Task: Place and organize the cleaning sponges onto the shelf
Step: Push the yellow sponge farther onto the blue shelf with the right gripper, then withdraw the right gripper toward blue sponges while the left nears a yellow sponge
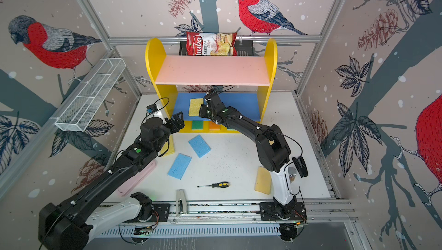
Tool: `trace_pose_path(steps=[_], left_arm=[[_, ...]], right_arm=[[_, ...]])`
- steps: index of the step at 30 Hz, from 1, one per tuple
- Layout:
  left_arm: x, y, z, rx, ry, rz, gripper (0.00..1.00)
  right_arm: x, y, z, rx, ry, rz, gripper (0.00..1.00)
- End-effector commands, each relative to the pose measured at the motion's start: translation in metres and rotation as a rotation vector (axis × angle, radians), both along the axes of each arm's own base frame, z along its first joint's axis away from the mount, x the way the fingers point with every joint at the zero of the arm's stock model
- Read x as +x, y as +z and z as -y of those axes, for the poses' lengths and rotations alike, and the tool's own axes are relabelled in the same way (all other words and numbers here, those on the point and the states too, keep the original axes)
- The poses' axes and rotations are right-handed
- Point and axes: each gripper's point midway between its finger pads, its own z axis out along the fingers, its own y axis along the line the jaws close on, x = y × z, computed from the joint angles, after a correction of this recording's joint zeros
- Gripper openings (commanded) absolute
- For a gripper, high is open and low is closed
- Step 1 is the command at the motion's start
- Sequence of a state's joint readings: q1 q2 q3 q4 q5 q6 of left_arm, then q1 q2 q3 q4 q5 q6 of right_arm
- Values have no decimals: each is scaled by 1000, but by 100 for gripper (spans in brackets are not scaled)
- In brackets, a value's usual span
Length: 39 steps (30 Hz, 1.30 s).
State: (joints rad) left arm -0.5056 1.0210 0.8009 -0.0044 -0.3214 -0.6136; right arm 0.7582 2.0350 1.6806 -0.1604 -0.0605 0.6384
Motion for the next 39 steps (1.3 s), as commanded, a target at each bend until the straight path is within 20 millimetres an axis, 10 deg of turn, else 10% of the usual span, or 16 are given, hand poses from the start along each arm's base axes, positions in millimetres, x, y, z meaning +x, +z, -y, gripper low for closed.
trace_pose_path(steps=[1, 34, 39], left_arm=[[1, 7, 0, -18, 2, 29, 89], [0, 10, 1, -32, -3, 36, 90], [-3, 15, -2, -22, -1, 45, 91]], right_arm=[[1, 9, -5, 43, -8, 11, 8], [0, 10, -3, 66, -13, 2, 31], [-4, 24, 4, 53, -11, 38, 47]])
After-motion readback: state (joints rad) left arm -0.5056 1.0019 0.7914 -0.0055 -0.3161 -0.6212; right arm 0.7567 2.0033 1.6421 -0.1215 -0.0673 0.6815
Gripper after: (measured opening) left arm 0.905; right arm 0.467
